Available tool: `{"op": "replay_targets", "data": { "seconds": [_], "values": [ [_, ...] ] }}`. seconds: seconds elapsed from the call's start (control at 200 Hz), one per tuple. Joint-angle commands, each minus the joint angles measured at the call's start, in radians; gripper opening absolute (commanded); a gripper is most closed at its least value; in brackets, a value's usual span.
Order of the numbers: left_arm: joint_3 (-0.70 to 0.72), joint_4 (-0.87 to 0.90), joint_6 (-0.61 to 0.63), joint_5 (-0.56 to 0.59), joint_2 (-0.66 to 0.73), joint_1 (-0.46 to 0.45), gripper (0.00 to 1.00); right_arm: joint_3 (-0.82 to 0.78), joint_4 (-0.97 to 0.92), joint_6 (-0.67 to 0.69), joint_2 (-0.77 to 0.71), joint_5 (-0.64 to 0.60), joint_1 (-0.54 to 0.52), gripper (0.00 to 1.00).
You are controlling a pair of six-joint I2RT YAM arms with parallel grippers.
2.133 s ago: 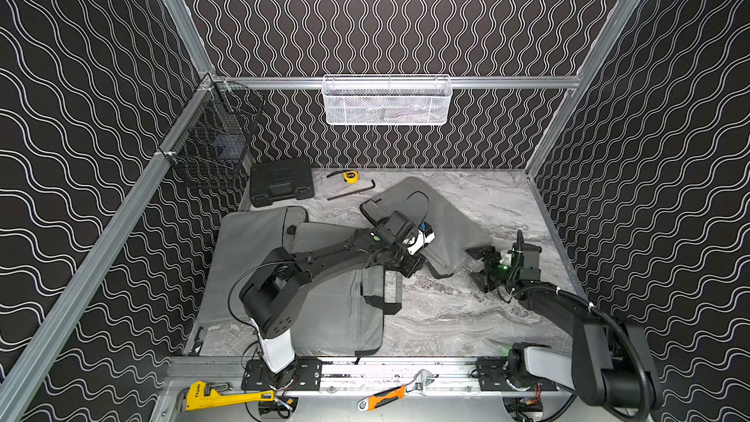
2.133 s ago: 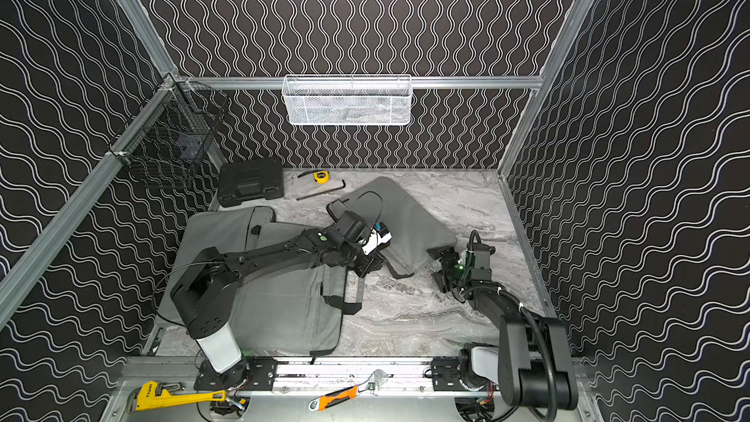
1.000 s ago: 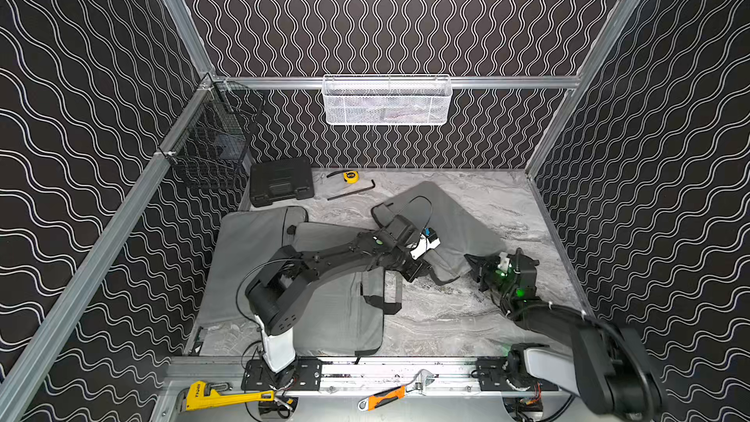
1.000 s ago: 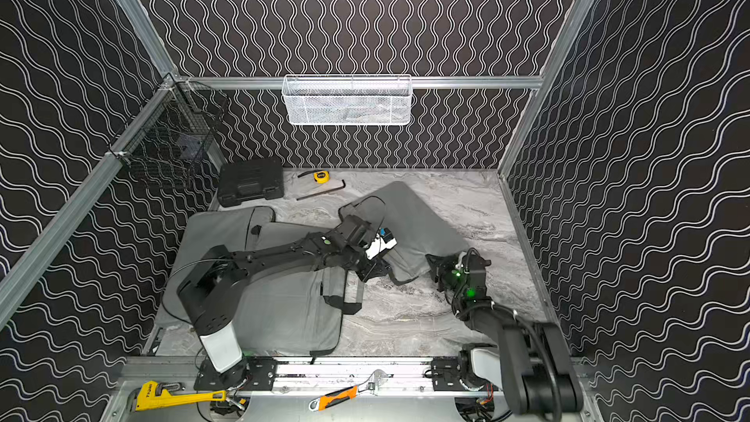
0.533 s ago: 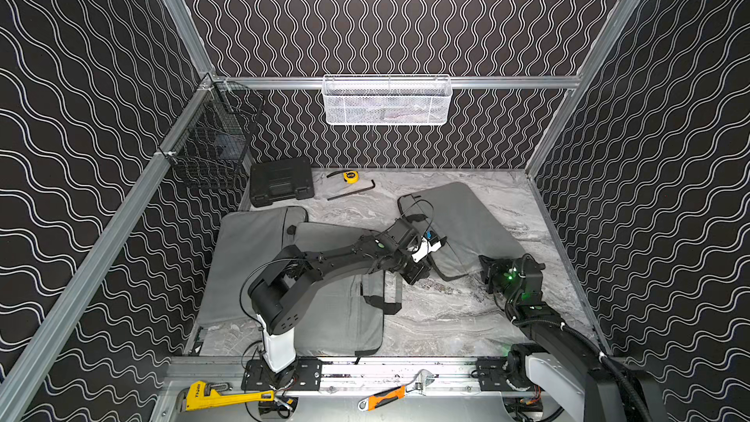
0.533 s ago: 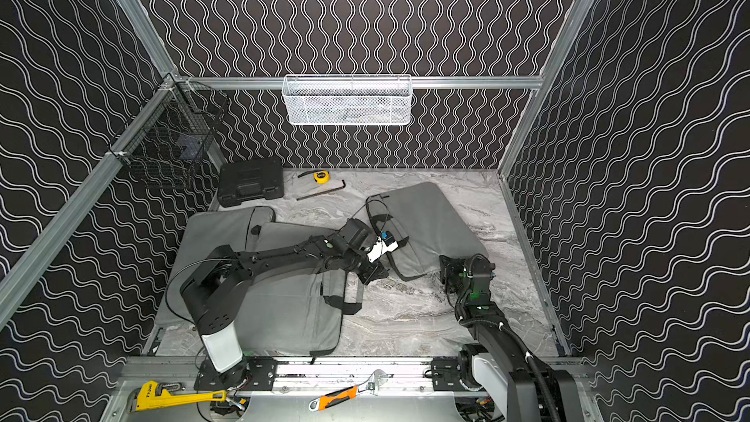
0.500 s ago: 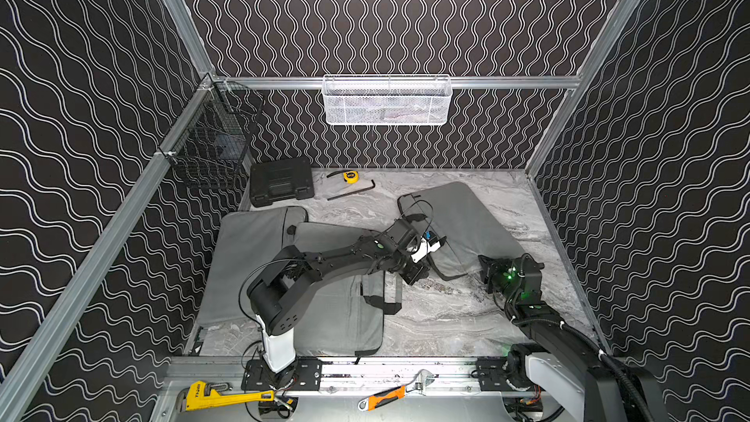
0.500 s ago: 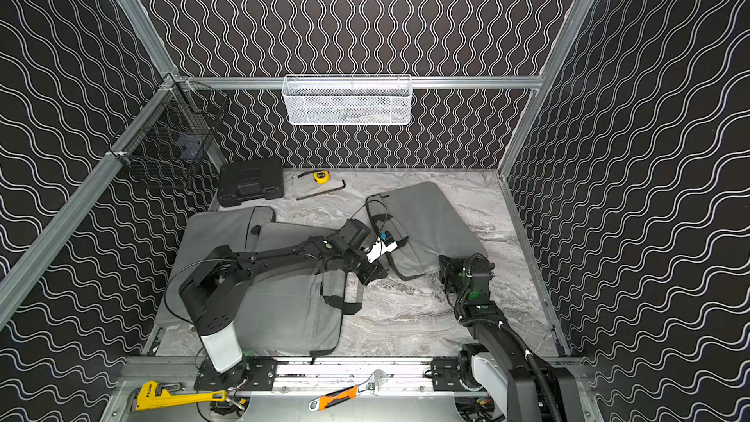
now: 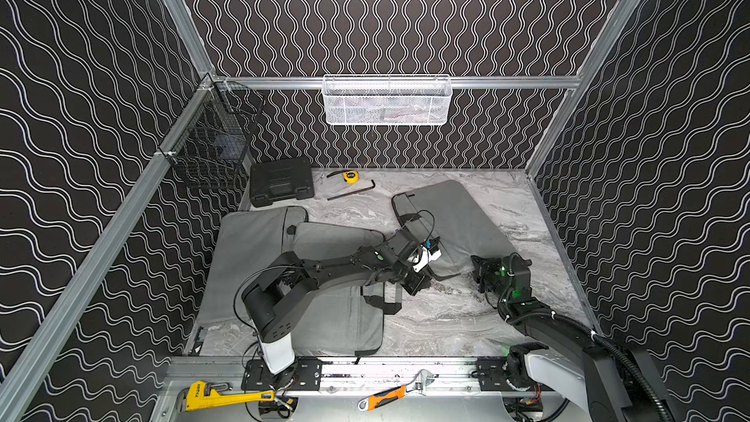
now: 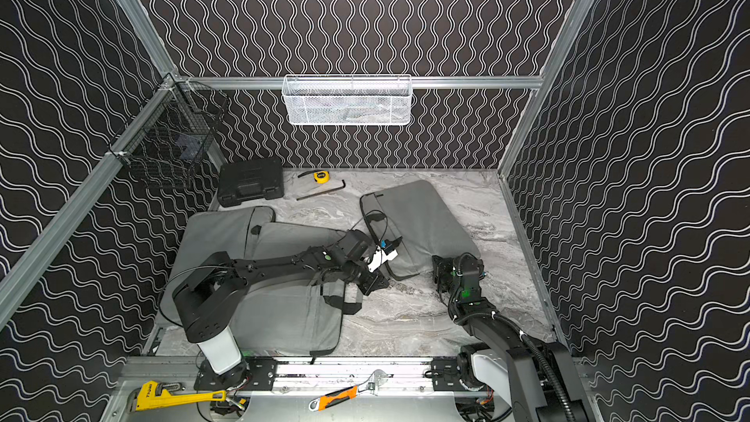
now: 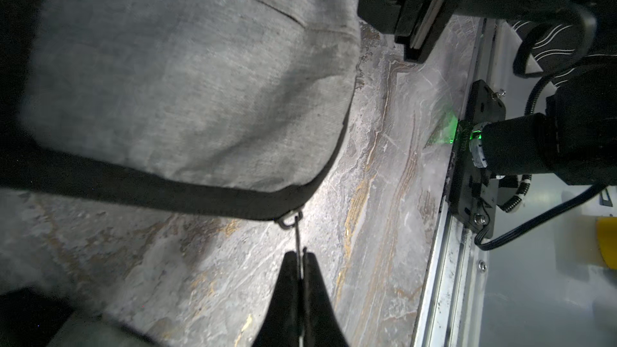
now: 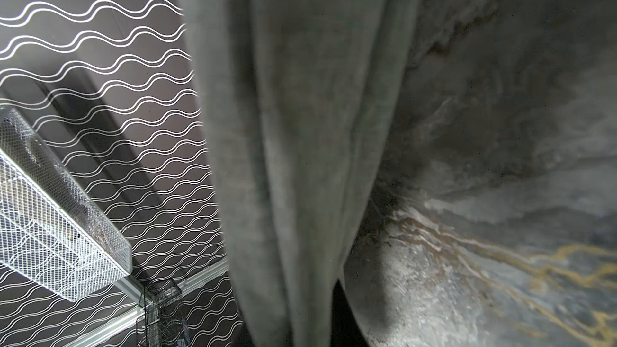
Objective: Open the zippered laptop bag and take out the laptop
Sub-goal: Unzip the zipper on the zippered laptop bag.
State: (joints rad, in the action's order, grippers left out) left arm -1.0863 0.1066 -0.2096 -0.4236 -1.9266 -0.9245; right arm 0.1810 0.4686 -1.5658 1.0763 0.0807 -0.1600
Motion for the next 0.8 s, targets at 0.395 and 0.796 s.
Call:
{"op": "replay_targets", "data": {
  "seconds": [0.395,0.796],
  "values": [
    [-0.023,-0.126,-0.218,0.002,-0.063,-0.090,0.00,-0.025,0.082,-0.069,0.007,-0.069,-0.006,0.00],
    [-0.037,-0.242,-0.364,-0.001,-0.120,-0.109,0.00,-0.045,0.162,-0.090,0.059,-0.060,-0.028,0.00]
  ]
}}
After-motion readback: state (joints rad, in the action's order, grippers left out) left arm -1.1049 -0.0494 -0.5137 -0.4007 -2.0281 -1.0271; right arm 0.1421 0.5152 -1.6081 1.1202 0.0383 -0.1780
